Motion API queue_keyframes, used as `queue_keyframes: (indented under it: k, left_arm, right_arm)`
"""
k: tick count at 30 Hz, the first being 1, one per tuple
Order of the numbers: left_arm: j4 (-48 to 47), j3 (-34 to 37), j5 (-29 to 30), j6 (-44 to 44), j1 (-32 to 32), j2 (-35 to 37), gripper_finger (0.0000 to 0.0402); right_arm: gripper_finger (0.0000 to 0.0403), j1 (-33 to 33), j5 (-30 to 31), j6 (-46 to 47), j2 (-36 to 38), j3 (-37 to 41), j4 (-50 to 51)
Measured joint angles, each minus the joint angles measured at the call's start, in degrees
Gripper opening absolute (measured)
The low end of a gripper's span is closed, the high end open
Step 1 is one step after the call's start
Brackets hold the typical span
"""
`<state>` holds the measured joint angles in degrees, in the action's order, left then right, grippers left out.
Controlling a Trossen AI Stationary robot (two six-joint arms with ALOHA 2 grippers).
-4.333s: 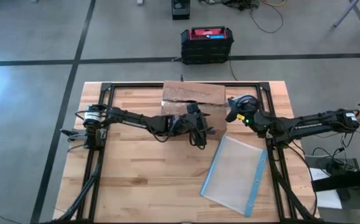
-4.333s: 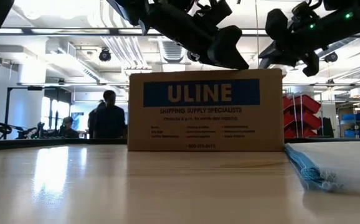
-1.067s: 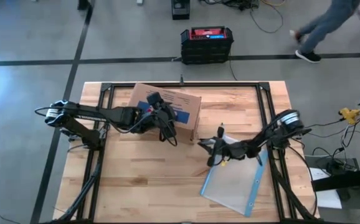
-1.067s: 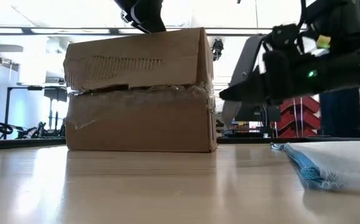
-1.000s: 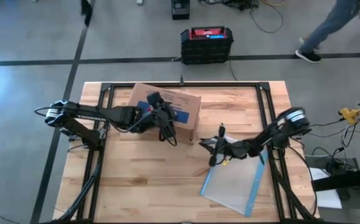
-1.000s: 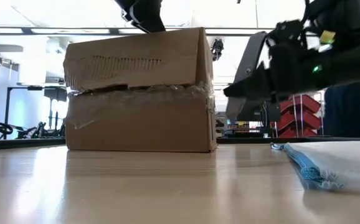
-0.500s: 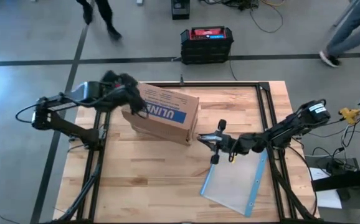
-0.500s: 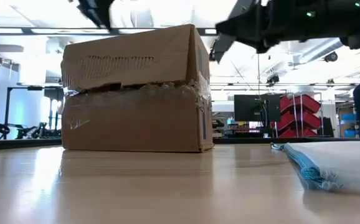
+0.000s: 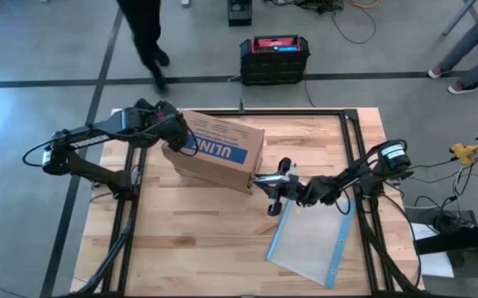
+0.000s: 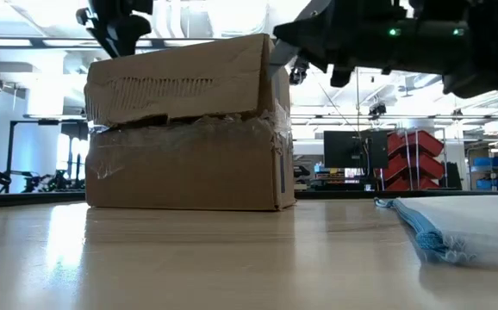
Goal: Pack items into zip bag
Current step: Open the cardboard box using a gray knife
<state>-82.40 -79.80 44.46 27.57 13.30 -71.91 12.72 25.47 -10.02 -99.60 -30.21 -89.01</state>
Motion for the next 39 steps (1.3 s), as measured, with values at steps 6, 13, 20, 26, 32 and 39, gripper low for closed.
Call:
queue_keyframes:
  k: [6, 13, 20, 26, 32, 39]
  left_arm:
    - [0.11, 2.72, 0.07, 0.26, -0.08, 0.81, 0.0258]
    - [1.89, 6.44, 2.51, 0.64, -0.11, 1.99, 0.0258]
    - [3.47, 8.31, 4.15, 0.71, -0.09, 2.39, 0.0258]
    - [6.37, 10.58, 4.21, 0.57, -0.27, 2.77, 0.0258]
    - [15.18, 11.30, -2.87, 0.26, -2.46, 2.31, 0.0258]
    - [27.00, 7.67, -14.58, -6.20, -6.02, -0.24, 0.0246]
  right_arm:
    - [0.0056, -1.19, 0.10, 0.18, -4.77, -2.01, 0.14]
    - [0.0056, -1.32, 1.73, 2.96, -8.26, -1.19, 0.61]
    - [0.0056, -1.25, 2.11, 7.58, -8.55, -0.26, 8.22]
    - [0.0056, -1.24, 2.11, 10.08, -2.52, 2.96, 15.38]
    - [0.0056, -0.30, -0.10, 6.49, 9.68, 4.50, 24.85]
    - [0.0056, 2.49, -4.06, 2.90, 25.45, 1.76, 46.26]
